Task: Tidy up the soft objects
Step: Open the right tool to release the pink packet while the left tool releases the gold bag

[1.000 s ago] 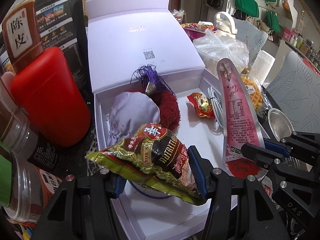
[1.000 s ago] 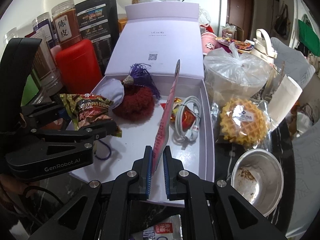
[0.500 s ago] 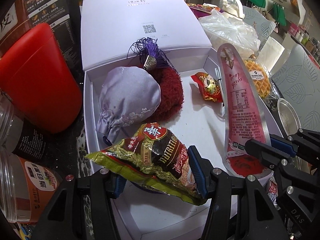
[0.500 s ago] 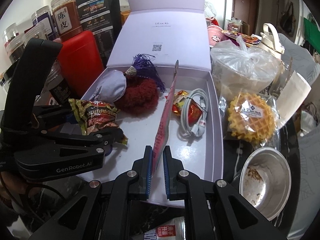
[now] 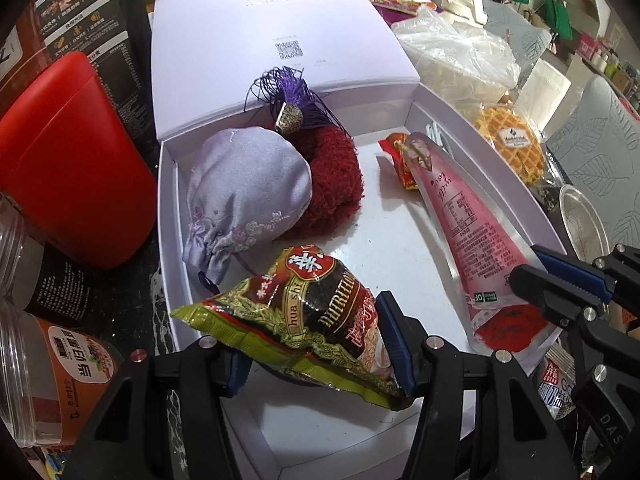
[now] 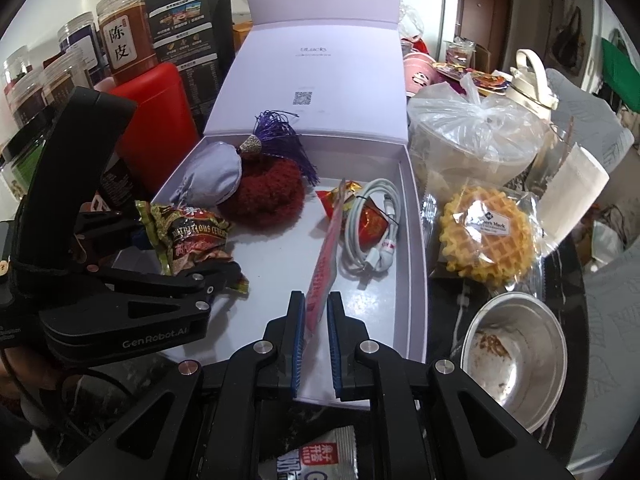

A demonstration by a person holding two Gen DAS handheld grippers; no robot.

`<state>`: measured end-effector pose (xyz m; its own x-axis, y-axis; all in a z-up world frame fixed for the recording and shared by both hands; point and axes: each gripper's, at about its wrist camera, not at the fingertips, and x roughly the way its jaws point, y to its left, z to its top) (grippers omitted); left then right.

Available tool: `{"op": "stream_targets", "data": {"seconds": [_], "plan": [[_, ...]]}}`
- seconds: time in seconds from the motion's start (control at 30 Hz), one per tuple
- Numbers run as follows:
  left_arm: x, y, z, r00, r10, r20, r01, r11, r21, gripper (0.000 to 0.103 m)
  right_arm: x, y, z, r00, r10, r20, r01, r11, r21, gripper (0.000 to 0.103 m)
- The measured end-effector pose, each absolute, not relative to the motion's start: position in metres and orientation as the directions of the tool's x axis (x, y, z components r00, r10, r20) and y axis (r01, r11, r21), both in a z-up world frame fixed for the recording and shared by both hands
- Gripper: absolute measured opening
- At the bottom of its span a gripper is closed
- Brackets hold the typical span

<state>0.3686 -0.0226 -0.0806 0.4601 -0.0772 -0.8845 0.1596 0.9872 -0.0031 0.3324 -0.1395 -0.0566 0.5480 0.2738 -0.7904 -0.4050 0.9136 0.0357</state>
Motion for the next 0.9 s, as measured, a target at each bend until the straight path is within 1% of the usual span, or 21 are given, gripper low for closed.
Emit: {"op": "stream_targets", "data": {"seconds": [0.03,0.1,0.13,0.17,0.2,0.23,0.37,0.5,0.9], "plan": [[0.370,-0.025,-0.081,0.449,-0.064,-0.891,0.158,0.987,0.009,0.056,0.332,-0.140,-0.056,0.551,0.264,-0.791,-0.400,0.916,0.027,0.012],[0.372,-0.024,-0.081,0.439,-0.058,-0.897,0.153,0.988,0.011,0.061,0.331,-0.141,-0.056,0.554,0.251,-0.794,-0.391,0.920,0.018,0.012],[0.373,-0.024,-0.081,0.438,-0.059,-0.897,0.152,0.988,0.009,0.069,0.331,-0.142,-0.055,0.555,0.247,-0.794,-0.385,0.923,0.017,0.015],[0.372,-0.025,-0.080,0.441,-0.068,-0.895,0.157,0.988,0.002,0.074,0.330,-0.144,-0.054,0.557,0.244,-0.794,-0.380,0.925,0.018,0.017],[0.372,-0.026,-0.079,0.442,-0.065,-0.895,0.156,0.988,0.006,0.075,0.329,-0.146,-0.053,0.560,0.242,-0.792,-0.375,0.927,0.019,0.023],[0.371,-0.028,-0.078,0.445,-0.059,-0.893,0.154,0.988,0.012,0.075,0.328,-0.147,-0.052,0.563,0.242,-0.790,-0.371,0.928,0.020,0.025],[0.368,-0.033,-0.074,0.448,-0.056,-0.892,0.158,0.987,0.018,0.075,0.324,-0.153,-0.046,0.578,0.231,-0.783,-0.358,0.934,0.011,0.025],[0.359,-0.034,-0.065,0.456,-0.057,-0.888,0.160,0.987,0.019,0.075,0.319,-0.158,-0.041,0.589,0.225,-0.776,-0.346,0.938,0.010,0.028],[0.336,-0.032,-0.019,0.524,-0.062,-0.849,0.171,0.985,0.034,0.075,0.309,-0.163,-0.014,0.636,0.229,-0.736,-0.332,0.943,0.007,0.028]]}}
